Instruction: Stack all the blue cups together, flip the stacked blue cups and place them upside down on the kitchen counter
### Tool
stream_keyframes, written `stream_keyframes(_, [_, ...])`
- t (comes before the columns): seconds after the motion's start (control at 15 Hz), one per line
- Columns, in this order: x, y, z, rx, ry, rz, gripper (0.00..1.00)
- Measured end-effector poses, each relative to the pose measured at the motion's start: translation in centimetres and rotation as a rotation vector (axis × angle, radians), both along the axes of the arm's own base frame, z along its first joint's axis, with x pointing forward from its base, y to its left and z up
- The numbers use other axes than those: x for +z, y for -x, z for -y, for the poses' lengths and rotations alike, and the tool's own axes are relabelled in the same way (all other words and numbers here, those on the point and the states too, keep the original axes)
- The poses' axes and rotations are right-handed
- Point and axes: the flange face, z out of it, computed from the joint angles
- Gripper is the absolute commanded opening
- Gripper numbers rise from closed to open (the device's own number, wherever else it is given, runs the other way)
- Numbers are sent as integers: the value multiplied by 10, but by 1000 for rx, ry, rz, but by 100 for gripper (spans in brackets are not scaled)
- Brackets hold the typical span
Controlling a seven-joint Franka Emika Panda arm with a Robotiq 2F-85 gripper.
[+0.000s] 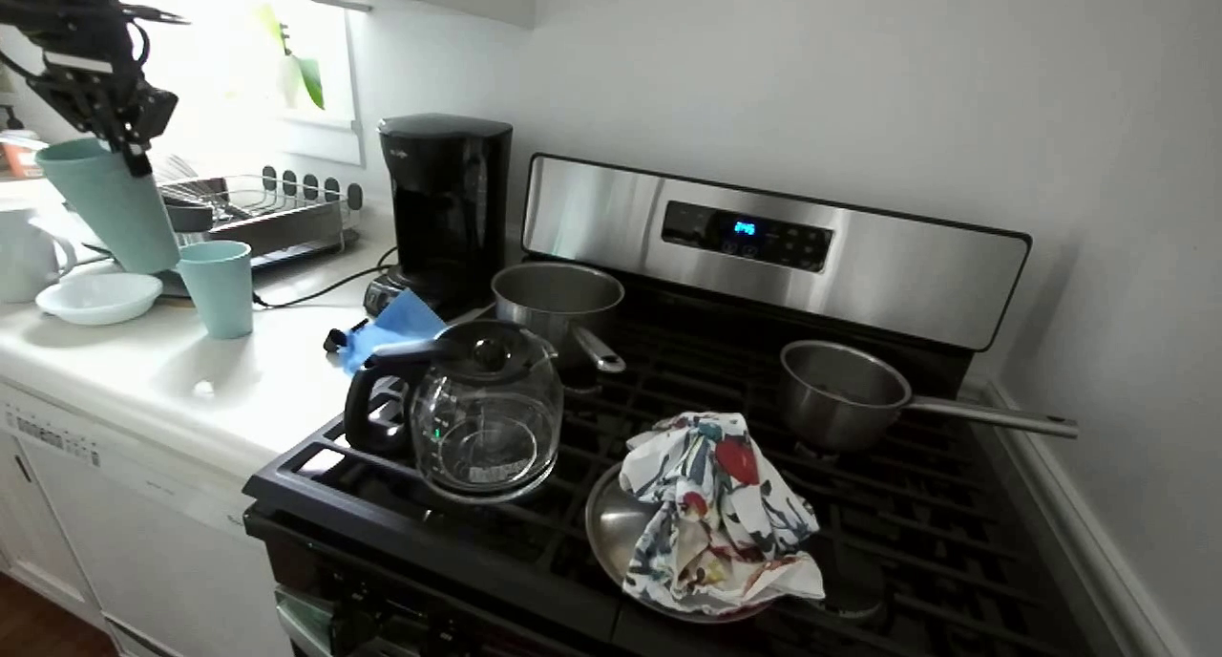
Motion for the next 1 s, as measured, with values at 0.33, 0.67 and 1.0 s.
stream_keyframes(0.33, [29,-8,9,-30,-48,66,2])
stream_keyframes(0.67, [3,-33,2,-49,-102,47,2])
stream_keyframes(1.0, [-27,-55,-12,-46,-122,26,2])
